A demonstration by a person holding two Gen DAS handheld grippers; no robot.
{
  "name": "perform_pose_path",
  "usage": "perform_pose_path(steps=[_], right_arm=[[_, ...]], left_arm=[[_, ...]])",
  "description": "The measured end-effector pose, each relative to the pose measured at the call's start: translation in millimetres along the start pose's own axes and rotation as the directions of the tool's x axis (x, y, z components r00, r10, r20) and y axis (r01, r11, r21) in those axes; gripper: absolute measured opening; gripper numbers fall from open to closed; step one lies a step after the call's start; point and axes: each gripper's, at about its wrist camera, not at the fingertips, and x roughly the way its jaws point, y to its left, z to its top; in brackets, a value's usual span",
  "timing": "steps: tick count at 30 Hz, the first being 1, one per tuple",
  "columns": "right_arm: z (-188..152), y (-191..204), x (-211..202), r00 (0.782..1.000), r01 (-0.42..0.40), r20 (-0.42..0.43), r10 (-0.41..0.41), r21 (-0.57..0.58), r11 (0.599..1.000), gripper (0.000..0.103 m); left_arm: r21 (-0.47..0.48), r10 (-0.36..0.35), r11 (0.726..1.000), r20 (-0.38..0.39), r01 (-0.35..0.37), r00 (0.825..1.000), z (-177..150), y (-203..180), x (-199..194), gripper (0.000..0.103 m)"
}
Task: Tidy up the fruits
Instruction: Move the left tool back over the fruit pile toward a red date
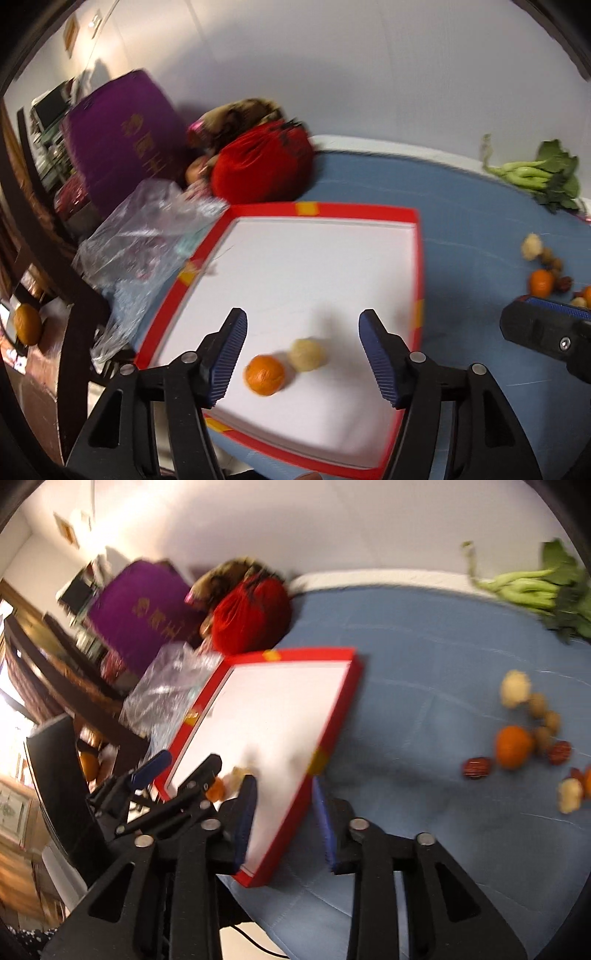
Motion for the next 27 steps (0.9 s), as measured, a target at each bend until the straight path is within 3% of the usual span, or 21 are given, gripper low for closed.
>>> perform_pose_path(steps=[10, 27], right_arm=[[2, -43, -46, 0.996, 0.046, 0.069, -0.053, 0.090, 0.995, 0.035], [-5, -99, -72, 0.986, 0.139, 0.067, -0.155, 0.195, 0.971, 0.035]], left_arm=[[0.077, -0.081, 0.994, 0.067, 0.076, 0.994, 9, -58, -22, 0.068], [0.179, -0.157, 0.974, 0.084, 0.140, 0.984, 10, -120, -31, 0.069]])
